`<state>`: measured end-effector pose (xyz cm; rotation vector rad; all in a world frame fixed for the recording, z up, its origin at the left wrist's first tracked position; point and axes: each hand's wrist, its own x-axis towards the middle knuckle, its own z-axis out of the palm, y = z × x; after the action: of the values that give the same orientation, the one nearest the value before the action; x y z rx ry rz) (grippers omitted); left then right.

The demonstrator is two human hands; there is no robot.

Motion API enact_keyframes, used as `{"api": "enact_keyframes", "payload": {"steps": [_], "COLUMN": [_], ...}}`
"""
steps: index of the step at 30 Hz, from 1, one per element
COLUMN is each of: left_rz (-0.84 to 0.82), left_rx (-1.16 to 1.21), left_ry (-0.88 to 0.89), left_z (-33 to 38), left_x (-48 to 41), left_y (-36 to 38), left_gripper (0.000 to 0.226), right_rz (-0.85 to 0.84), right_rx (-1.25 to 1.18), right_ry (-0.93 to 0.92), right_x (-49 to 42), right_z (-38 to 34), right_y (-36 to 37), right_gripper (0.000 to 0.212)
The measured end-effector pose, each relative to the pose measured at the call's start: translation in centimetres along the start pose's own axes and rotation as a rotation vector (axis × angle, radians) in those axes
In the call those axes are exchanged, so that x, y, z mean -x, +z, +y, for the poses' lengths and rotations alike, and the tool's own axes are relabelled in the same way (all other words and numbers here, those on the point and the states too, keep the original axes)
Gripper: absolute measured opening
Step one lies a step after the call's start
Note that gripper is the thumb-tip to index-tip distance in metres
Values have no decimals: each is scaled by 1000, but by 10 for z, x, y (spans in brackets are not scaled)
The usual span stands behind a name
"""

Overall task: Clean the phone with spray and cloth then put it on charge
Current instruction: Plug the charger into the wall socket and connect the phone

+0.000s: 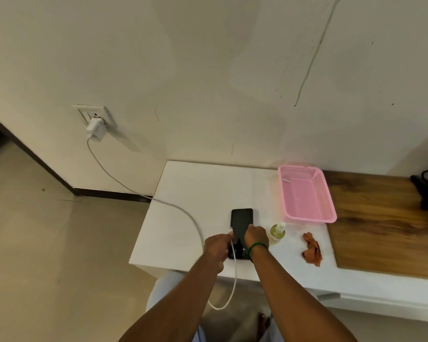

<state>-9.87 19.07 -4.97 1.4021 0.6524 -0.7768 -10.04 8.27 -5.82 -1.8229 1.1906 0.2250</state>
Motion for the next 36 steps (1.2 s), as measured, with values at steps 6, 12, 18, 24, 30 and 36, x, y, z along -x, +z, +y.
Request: {"api": "enact_keyframes", "payload": {"steps": [6,12,18,24,30,36], "left_rz": [-40,-108,-182,-202,-203,-200], "left_rx": [52,75,80,178,263,243], "left_ry": [25,137,303,391,424,489], "left_z": [2,20,42,61,76,86], "left_x": [8,20,39,62,86,107], "left_y": [5,-6,-5,2,6,7], "left_gripper": [13,14,13,22,20,16], "right_rz": [-51,-103,-196,-325,-302,-197], "right_rx": [-238,-363,-525,-670,-474,-407], "right_ry": [-52,-119,-115,-292,-590,-653], "right_x": [4,12,18,64,88,106], "right_z": [-5,-21,-27,-46,-55,-64], "right_y": [-9,-20,-25,-51,-69,-78], "right_gripper": [38,45,51,29,12,9]}}
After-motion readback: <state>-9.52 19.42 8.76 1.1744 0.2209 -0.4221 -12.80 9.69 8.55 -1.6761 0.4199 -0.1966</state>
